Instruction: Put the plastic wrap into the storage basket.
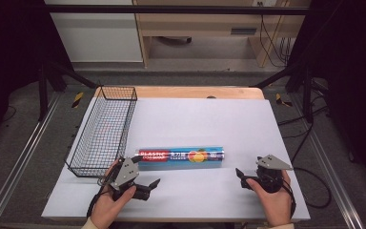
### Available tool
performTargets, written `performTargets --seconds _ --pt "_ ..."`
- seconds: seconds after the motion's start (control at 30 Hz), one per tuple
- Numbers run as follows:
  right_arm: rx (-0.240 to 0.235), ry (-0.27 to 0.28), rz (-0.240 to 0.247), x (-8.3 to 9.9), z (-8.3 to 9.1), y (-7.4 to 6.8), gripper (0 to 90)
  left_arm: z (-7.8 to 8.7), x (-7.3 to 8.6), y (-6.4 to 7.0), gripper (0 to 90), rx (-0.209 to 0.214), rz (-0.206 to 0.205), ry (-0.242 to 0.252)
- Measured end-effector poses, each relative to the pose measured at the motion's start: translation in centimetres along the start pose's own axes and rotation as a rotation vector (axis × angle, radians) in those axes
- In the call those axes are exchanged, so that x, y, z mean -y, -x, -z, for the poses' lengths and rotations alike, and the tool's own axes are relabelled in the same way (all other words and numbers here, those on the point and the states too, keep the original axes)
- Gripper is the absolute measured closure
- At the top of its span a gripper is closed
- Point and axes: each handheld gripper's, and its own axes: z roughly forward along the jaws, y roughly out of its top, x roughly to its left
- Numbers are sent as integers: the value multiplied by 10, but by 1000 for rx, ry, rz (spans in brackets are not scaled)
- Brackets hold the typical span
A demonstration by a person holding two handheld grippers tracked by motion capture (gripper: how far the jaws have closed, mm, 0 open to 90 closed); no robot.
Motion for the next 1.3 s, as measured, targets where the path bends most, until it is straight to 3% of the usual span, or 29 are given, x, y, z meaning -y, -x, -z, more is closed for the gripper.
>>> performTargets --seconds 0.17,0.33,0.53,0.6,0.73,0.77,0.8,0.9,0.97,1.1,1.3 --pt "-8 2 60 -8 2 -6 105 3 0 0 39 24 1 -7" --pt "-39 -9 172 -27 8 -13 97 8 1 -1 37 47 2 -14" --pt "-109 -60 355 -67 14 -27 74 13 4 -6 30 68 29 -26" --pt "-133 -80 415 -82 14 -31 65 16 7 -6 30 98 43 -29" --pt "-184 -112 499 -110 8 -38 48 21 11 -3 29 116 37 -38" --pt "-184 -112 499 -110 8 -38 48 21 11 -3 29 116 37 -38" --pt "-210 -125 543 -122 2 -41 60 22 12 -1 29 120 33 -38" --pt "-232 -138 574 -131 -7 -46 65 22 12 0 29 120 32 -36" --pt "-261 -172 619 -138 -28 -52 80 22 11 1 29 121 35 -36" --pt "-309 -225 647 -136 -60 -60 84 22 11 1 29 124 26 -37" --pt "-416 -297 709 -127 -97 -75 114 21 11 0 31 132 28 -40"
